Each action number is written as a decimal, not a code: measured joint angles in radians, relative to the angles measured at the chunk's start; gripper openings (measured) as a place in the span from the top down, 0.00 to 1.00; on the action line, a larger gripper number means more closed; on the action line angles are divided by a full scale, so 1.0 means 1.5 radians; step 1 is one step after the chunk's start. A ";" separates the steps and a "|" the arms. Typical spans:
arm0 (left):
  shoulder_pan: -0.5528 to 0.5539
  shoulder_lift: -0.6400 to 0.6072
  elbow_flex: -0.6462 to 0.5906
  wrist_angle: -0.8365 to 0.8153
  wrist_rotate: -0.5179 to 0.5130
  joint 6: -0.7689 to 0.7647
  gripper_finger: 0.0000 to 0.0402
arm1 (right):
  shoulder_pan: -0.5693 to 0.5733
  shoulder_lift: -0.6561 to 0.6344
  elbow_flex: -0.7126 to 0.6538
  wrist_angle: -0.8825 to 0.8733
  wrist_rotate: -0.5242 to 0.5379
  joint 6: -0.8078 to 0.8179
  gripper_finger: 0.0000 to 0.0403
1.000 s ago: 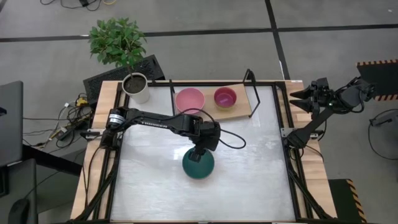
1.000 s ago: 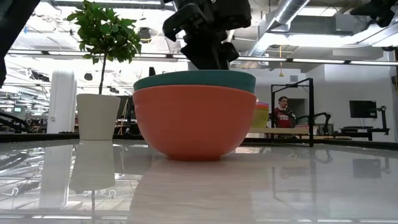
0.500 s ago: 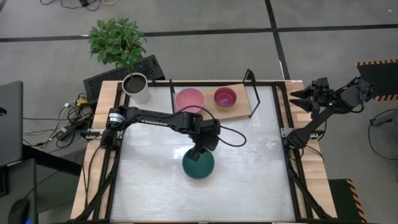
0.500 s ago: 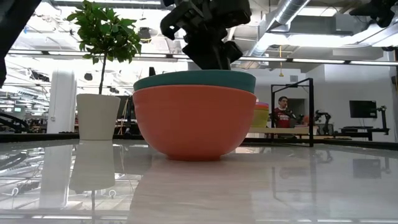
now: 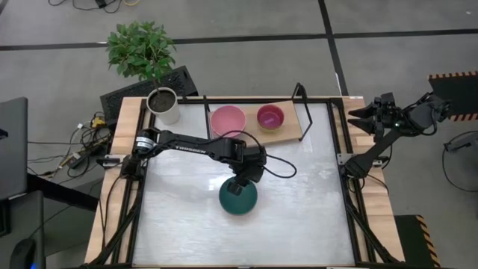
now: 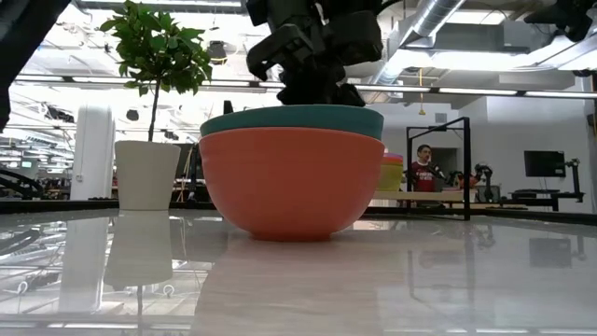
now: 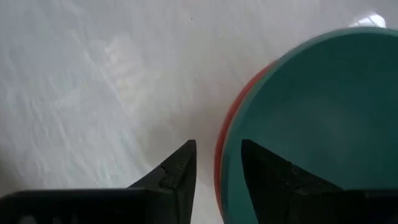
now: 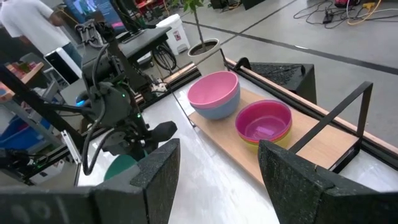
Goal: Place and stack bowls onto a shelf
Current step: Stack the big green bowl on top of the big pink bowl on the shelf
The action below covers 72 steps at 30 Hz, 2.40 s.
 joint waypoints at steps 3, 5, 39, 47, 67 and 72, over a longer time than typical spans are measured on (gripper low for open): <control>0.000 0.000 0.000 0.002 0.003 -0.001 0.77 | 0.000 0.000 0.000 0.000 -0.001 0.001 0.40; 0.000 0.000 0.000 0.002 0.003 -0.014 0.85 | 0.000 0.000 0.000 0.000 -0.001 0.001 0.40; 0.021 0.000 0.229 -0.181 -0.003 -0.337 1.00 | 0.000 0.000 0.000 -0.010 0.002 -0.001 0.40; 0.067 0.000 0.345 -0.269 -0.026 -0.318 1.00 | 0.000 0.000 0.000 -0.010 0.003 -0.001 0.40; 0.295 -0.013 0.402 -0.340 -0.086 -0.171 1.00 | 0.000 0.000 0.000 -0.012 0.055 0.004 0.40; 0.357 -0.011 0.395 -0.337 -0.094 -0.125 1.00 | 0.000 0.000 0.000 -0.015 0.057 0.004 0.40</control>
